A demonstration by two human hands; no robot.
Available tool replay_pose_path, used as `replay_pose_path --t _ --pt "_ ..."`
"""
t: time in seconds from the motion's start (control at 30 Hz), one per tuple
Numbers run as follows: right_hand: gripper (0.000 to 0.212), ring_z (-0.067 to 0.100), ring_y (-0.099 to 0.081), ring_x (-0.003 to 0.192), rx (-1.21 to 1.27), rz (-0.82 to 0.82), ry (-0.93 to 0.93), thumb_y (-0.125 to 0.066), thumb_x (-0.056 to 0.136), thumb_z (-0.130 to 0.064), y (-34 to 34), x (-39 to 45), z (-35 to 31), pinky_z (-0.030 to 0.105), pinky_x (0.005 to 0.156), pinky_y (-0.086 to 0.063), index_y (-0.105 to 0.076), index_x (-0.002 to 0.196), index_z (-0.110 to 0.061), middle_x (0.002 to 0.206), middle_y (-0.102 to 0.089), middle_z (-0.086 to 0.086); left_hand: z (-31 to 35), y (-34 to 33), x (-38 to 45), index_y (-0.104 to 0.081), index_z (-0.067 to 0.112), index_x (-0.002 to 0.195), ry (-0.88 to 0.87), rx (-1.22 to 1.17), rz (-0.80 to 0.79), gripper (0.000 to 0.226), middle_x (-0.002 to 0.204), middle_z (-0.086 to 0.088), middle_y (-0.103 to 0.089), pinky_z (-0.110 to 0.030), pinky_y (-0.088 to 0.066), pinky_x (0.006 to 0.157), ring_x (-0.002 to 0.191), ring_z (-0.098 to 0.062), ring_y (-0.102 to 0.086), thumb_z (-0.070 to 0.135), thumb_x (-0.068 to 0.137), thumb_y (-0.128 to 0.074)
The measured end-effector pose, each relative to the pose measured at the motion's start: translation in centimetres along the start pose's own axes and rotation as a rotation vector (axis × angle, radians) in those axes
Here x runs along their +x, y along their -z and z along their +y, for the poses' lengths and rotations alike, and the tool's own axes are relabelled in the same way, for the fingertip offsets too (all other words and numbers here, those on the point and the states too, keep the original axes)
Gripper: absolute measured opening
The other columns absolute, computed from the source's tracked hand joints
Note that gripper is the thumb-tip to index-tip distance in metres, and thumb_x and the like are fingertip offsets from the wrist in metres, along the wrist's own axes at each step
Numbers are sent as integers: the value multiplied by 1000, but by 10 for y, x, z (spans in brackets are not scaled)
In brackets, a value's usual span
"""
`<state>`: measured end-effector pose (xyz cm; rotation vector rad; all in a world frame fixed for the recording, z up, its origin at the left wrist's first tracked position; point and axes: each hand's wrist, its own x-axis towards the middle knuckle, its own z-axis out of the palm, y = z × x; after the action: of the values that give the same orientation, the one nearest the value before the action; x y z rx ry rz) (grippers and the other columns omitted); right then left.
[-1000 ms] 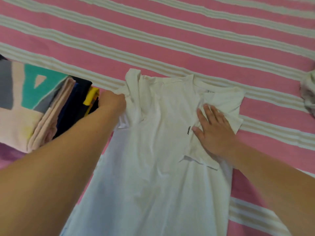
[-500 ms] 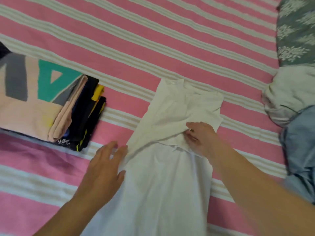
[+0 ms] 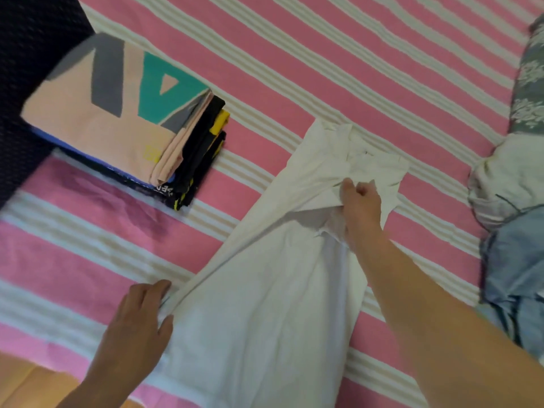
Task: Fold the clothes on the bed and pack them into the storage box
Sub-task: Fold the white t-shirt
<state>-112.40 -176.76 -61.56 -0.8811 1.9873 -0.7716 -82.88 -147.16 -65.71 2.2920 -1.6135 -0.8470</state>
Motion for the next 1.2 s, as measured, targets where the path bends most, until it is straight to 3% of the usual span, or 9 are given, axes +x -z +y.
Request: replay_pose_path --t 0.1,0.2,0.27,0.37,0.53,0.63,0.77,1.0,1.2 --pt "19 23 -68 78 180 53 -149 -60 94 -31 1 -4 19 38 69 -61 -55 85 -14 90 -66 8 1 -1 -2 -59 8 126 21 30 9 73 108 -4 -48 -52 -57 77 93 -36 -60 -5 61 -87" --pt "17 20 -57 49 52 -30 -437 -49 95 -2 13 -13 43 21 42 -46 -50 78 -4 60 -56 8 12 -2 1 -58 10 124 77 136 9 73 107 -11 -50 -55 -53 74 92 -38 -55 -1 58 -87" --pt "11 18 -56 57 -248 0 -327 -47 94 2 24 -12 52 23 46 -38 -50 87 -7 63 -52 1 36 -2 5 -62 8 118 7 185 110 52 106 -14 -53 -56 -50 74 91 -37 -51 15 69 -78" --pt "32 17 -52 76 -302 135 -2 -49 89 5 43 4 49 22 56 -37 -51 110 -19 103 -54 5 104 -11 22 -67 10 105 -229 4 163 30 94 -6 -60 -44 -50 77 88 -26 -54 28 86 -51" --pt "53 29 -42 121 -834 -238 439 -56 86 7 60 67 48 21 94 -32 -60 130 -22 133 -44 7 230 -76 97 -67 17 92 -376 -112 90 21 82 -1 -62 -39 -53 67 79 -27 -61 33 94 -53" --pt "32 29 -48 114 -941 -357 691 -70 85 -6 66 102 46 27 92 -36 -72 113 -20 121 -55 6 280 -97 142 -62 13 101 -227 15 113 24 91 -8 -63 -36 -46 64 85 -30 -64 37 97 -60" --pt "14 25 -60 94 -972 -431 768 -62 95 -18 68 128 25 30 76 -41 -73 99 -11 98 -64 6 289 -108 160 -52 13 115 33 84 26 21 109 -8 -64 -35 -44 71 101 -29 -65 30 103 -52" --pt "14 29 -58 85 -969 -453 874 -49 91 -3 79 130 15 39 72 -48 -59 99 -10 94 -64 8 289 -103 143 -57 15 96 254 -188 62 11 82 3 -58 -34 -46 68 77 -23 -59 8 97 -49" --pt "16 27 -51 74 -750 -348 871 -46 83 1 85 128 25 42 65 -43 -50 91 -12 85 -56 6 293 -104 112 -46 19 82 111 -308 256 15 82 2 -50 -36 -44 59 69 -18 -51 18 97 -50"
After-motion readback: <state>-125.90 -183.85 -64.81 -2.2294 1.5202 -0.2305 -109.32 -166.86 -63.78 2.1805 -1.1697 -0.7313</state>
